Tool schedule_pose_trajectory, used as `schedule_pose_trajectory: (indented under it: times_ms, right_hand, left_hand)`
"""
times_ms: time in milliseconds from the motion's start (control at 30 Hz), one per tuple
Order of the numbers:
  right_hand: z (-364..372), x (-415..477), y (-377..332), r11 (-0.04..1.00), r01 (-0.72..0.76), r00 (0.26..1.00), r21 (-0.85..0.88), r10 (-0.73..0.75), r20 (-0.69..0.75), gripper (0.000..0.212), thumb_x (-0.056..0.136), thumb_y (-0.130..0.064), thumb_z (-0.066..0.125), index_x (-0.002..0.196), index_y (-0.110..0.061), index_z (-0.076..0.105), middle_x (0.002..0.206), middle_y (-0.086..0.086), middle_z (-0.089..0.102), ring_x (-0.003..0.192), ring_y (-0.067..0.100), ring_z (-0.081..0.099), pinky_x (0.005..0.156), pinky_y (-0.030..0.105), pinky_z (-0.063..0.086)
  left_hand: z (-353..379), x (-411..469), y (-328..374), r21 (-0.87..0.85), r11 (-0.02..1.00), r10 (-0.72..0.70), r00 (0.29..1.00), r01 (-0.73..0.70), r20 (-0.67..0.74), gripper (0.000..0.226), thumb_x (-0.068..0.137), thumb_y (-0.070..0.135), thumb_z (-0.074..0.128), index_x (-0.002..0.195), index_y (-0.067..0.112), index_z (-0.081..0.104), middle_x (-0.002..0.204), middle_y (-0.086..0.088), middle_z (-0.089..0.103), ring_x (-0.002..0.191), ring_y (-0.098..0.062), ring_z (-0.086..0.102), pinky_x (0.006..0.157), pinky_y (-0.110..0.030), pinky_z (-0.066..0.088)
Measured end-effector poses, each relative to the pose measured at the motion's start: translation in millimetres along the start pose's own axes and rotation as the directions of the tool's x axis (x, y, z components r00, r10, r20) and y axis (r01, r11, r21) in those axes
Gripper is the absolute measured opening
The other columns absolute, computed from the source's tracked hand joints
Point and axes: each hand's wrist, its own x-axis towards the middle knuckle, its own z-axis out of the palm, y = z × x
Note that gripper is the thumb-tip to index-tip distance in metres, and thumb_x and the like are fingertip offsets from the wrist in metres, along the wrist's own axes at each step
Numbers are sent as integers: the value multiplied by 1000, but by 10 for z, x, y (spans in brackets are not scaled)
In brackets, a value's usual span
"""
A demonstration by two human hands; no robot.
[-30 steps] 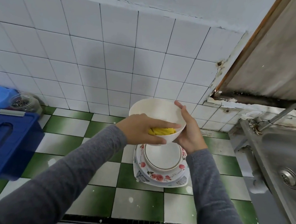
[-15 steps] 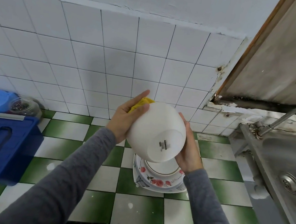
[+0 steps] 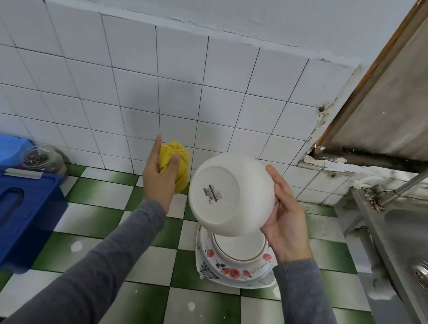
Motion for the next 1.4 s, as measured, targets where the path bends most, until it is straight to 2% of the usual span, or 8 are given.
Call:
schedule_pose_trajectory:
  times_ms: [200, 400, 633, 733, 867, 1133, 1300, 1400]
  right_hand:
    - [346, -27, 114, 945, 189, 976, -266, -211, -57, 35, 105, -6, 41, 118, -23, 68, 133, -3, 64, 119, 11, 60, 81, 17, 54]
    - [638, -21, 280, 868, 278, 952, -412, -305, 0, 39, 108, -11, 38, 131, -29, 63, 130, -16, 61, 107, -15, 59, 82, 8, 48]
    - [699, -159, 260, 818, 335, 936, -467, -345, 68, 38, 108, -12, 40, 122, -38, 63, 131, -13, 64, 118, 1, 60, 99, 23, 49]
    - [701, -118, 184, 823, 341, 932, -454, -360, 46, 35, 108, -11, 39, 124, -30, 65, 125, -12, 66, 108, -5, 63, 84, 13, 50]
    - [718, -15, 173, 835, 311, 942, -454, -333, 34, 35, 108, -15, 41, 120, -34, 67, 130, -7, 67, 123, 7, 60, 102, 31, 50]
    - [742, -169, 154, 841, 326, 944, -432, -315, 98, 32, 107, -16, 42, 121, -33, 65, 131, -6, 65, 113, 6, 64, 86, 21, 55]
    - [746, -180, 105, 838, 330, 944, -435, -300, 138, 30, 108, -14, 39, 123, -25, 62, 122, -7, 66, 96, -6, 66, 74, 13, 52]
    - [747, -170, 61, 816, 330, 944, -475, -276, 181, 30, 107, -14, 41, 121, -27, 64, 122, -4, 68, 103, -1, 66, 78, 16, 52]
  left_hand:
    - [169, -252, 249, 21, 962, 269, 954, -274, 131, 59, 97, 35, 61, 151, 28, 37, 138, 6, 53, 114, -1, 57, 92, -18, 52]
    - [410, -408, 174, 211, 687, 562, 692, -695, 453, 48, 98, 43, 47, 143, 25, 51, 147, 18, 47, 139, -15, 40, 114, -51, 36]
    - [408, -130, 417, 272, 816, 381, 828, -510, 411, 35, 97, 44, 46, 125, 37, 67, 131, 14, 62, 121, -5, 54, 107, -37, 45]
    - [381, -218, 398, 268, 693, 541, 729, -669, 419, 37, 99, 40, 47, 125, 25, 69, 127, 10, 64, 120, -11, 57, 103, -41, 46]
    - [403, -416, 280, 241, 527, 690, 576, -815, 438, 37, 101, 37, 46, 126, 21, 67, 134, 5, 62, 133, -19, 47, 115, -41, 33]
    - [331, -147, 468, 276, 799, 426, 827, -535, 368, 50, 98, 44, 45, 145, 27, 49, 142, 7, 55, 131, -14, 51, 109, -43, 45]
    - [316, -272, 417, 317, 565, 651, 647, -762, 396, 42, 98, 41, 48, 129, 19, 65, 129, 13, 61, 126, -16, 56, 106, -44, 45]
    - [284, -205, 472, 288, 627, 594, 684, -723, 424, 42, 94, 45, 53, 129, 24, 66, 129, 10, 64, 121, -8, 58, 105, -35, 47]
